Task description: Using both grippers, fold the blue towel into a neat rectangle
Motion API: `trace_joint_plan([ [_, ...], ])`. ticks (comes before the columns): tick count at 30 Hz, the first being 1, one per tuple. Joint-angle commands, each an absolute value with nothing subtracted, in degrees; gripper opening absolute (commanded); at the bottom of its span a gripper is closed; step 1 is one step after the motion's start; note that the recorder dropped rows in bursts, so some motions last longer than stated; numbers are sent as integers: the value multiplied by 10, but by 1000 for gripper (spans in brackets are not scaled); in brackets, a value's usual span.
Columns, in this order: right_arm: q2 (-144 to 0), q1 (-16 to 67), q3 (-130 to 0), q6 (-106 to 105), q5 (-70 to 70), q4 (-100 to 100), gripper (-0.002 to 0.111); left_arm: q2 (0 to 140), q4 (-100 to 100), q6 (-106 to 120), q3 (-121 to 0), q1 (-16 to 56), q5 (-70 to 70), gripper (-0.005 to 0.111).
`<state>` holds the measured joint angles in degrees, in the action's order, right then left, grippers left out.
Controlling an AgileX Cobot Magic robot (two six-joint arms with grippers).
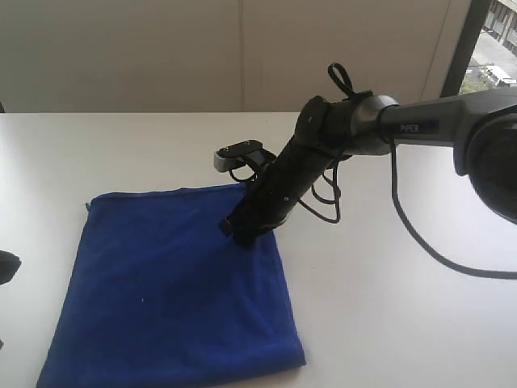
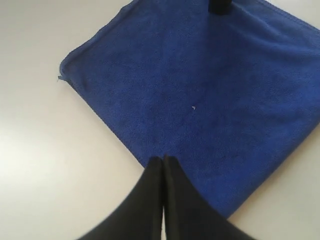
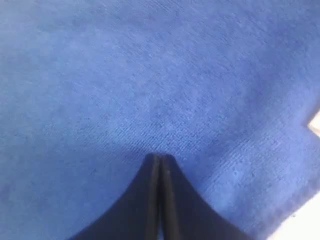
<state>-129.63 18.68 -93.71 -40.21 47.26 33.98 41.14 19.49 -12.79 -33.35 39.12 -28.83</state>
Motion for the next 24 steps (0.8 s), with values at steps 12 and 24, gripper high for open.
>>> trace_joint_plan([
  [12, -1302, 151, -941, -120, 502, 16, 0, 406, 198, -133, -331, 389, -287, 0],
  [24, -1246, 130, -942, -106, 505, 0, 0, 406, 198, -132, -331, 389, -284, 0],
])
